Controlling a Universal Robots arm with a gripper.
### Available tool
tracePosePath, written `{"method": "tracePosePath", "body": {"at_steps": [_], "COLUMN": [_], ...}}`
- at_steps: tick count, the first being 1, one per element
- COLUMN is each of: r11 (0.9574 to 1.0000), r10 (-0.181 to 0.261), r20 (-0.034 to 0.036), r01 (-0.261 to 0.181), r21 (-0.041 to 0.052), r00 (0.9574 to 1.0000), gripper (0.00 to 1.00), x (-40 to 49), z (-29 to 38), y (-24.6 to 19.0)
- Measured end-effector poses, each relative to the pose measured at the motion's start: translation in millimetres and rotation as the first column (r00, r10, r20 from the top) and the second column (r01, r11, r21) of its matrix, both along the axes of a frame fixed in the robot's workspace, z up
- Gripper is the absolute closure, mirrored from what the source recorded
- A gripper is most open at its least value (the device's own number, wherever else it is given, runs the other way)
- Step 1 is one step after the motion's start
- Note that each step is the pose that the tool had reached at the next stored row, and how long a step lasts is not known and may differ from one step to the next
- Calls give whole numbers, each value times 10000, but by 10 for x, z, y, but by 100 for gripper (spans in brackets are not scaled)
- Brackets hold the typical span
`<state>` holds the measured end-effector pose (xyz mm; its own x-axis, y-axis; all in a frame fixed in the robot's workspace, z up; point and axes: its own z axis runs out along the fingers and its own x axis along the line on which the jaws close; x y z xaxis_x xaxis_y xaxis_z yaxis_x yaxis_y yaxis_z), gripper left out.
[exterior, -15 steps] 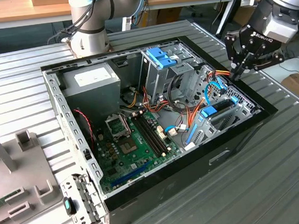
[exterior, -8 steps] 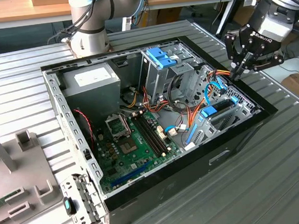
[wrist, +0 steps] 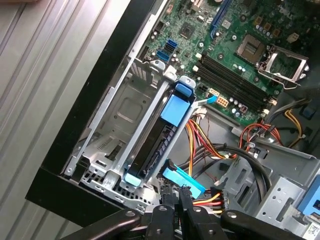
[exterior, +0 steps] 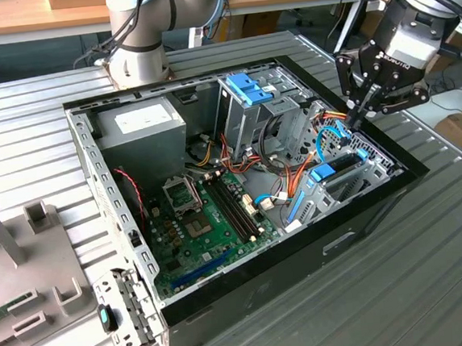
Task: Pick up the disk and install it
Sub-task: 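Insert the first disk wire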
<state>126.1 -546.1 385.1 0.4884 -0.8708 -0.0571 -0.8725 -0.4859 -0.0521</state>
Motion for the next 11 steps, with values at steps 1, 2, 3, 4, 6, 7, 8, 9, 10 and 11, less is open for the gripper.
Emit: {"method": "tracePosePath", "body": {"at_steps": [1,2,3,4,6,7,8,9,10,11], "r11": [10000,10000,10000,10000,10000,10000,9999,9998,9997,9996], "r10": [0,0,0,-4,-41,-76,-151,-209,-261,-299], "r20": [0,0,0,0,0,0,0,0,0,0], "r01": [0,0,0,4,41,76,151,209,261,299], "r21": [0,0,-1,-1,0,0,0,0,0,0], "r00": [10000,10000,10000,10000,10000,10000,9999,9998,9997,9996], "gripper": [84,84,84,84,84,84,84,84,84,84], "x": [-1,-2,-2,-2,-2,-2,-2,-1,-2,-2], "z": [0,0,0,0,-1,-1,-2,-1,-2,-2], "y": [0,1,-8,-22,-46,-55,-62,-68,-72,-73]}}
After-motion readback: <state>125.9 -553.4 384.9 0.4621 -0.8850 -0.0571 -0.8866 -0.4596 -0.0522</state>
